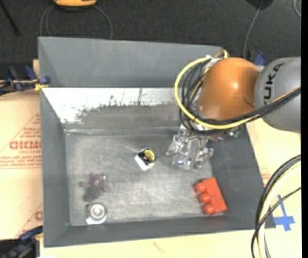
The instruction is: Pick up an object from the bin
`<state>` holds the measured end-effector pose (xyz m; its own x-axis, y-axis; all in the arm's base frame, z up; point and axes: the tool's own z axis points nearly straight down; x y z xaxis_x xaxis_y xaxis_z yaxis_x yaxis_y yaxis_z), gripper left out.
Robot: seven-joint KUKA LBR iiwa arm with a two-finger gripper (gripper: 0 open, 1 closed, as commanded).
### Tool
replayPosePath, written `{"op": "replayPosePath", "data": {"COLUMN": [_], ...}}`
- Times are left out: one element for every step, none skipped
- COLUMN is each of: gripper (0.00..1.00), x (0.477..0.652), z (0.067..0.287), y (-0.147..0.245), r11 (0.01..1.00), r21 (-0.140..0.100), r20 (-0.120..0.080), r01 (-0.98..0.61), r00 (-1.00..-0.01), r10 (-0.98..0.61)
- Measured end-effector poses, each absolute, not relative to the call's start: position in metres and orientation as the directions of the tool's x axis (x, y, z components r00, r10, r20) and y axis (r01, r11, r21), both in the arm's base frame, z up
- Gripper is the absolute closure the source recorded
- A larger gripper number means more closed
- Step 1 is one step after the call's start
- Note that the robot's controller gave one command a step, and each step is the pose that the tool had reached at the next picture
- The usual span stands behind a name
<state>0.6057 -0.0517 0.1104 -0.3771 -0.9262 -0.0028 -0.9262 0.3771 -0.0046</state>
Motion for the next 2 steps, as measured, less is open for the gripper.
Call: {"op": "replayPosePath", "data": {"gripper": [1.0, 1.0], "x": [0.6064, 0.6069], "z": [0.1194, 0.1202], "y": [-0.0518, -0.052], "r11": [0.384, 0.391], "r21": [-0.005, -0.004], "r20": [-0.004, -0.006], "r01": [-0.923, -0.92], "r00": [-0.384, -0.391], "r10": [-0.923, -0.92]}}
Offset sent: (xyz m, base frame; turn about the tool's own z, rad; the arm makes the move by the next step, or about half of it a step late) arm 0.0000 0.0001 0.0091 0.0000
